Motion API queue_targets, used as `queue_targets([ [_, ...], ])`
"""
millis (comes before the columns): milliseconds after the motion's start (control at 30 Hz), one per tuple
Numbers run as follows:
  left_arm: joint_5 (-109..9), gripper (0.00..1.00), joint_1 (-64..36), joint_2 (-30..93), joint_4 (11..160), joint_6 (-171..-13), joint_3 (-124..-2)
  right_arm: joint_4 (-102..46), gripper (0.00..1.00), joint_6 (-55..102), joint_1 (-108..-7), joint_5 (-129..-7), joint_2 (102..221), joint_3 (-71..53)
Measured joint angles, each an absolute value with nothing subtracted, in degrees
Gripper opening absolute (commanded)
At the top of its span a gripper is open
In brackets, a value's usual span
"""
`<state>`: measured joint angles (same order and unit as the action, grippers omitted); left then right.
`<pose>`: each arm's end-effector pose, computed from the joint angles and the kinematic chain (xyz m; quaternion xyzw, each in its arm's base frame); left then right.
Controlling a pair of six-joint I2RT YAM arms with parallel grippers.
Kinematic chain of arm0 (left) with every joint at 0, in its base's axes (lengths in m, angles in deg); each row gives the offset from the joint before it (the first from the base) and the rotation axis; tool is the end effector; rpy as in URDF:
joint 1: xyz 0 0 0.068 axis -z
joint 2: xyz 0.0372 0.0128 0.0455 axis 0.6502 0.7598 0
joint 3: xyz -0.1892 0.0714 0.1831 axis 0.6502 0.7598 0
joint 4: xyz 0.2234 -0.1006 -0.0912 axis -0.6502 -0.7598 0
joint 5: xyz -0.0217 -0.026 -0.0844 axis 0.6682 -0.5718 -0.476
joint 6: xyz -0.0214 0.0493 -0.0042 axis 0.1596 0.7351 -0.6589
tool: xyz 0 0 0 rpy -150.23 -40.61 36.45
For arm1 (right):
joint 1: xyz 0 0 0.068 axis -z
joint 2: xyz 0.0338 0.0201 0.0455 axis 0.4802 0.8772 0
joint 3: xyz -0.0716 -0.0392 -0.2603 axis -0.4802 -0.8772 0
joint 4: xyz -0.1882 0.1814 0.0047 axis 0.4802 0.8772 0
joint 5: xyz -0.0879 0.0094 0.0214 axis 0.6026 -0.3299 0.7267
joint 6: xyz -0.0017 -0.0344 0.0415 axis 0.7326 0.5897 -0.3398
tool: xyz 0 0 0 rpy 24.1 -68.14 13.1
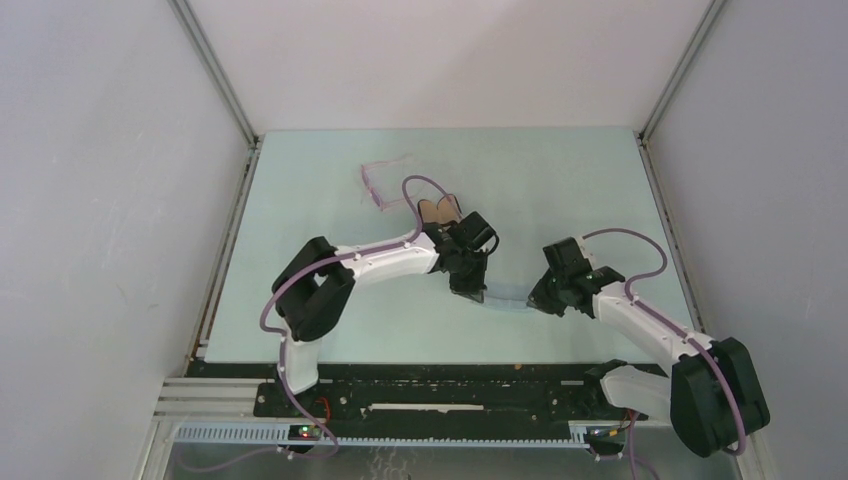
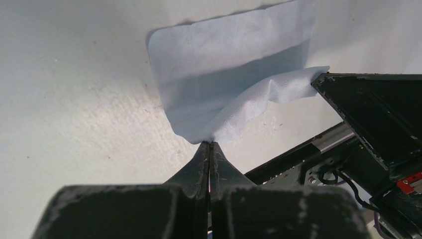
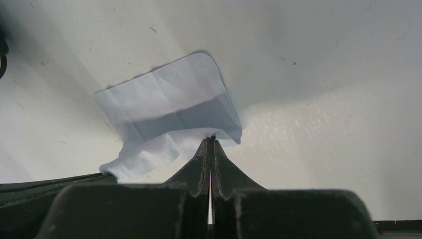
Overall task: Organize the sunglasses
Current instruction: Fold the glasses cleaning cloth at the center of the board.
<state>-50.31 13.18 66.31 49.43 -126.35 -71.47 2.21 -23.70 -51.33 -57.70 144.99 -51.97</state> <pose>0.2333 -0.3272 0.1936 0.0868 0.9674 -0.2206 0.0890 0.1826 0.0742 0.1766 0.2662 0.9340 0.1290 0.2002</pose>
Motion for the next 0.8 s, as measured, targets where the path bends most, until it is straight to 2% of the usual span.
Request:
queue_targets([
  [800, -50.66, 0.0, 11.02, 72.65, 46.88, -123.79, -77.24, -0.76, 0.0, -20.25, -48.2, -59.42, 151.72, -49.52],
])
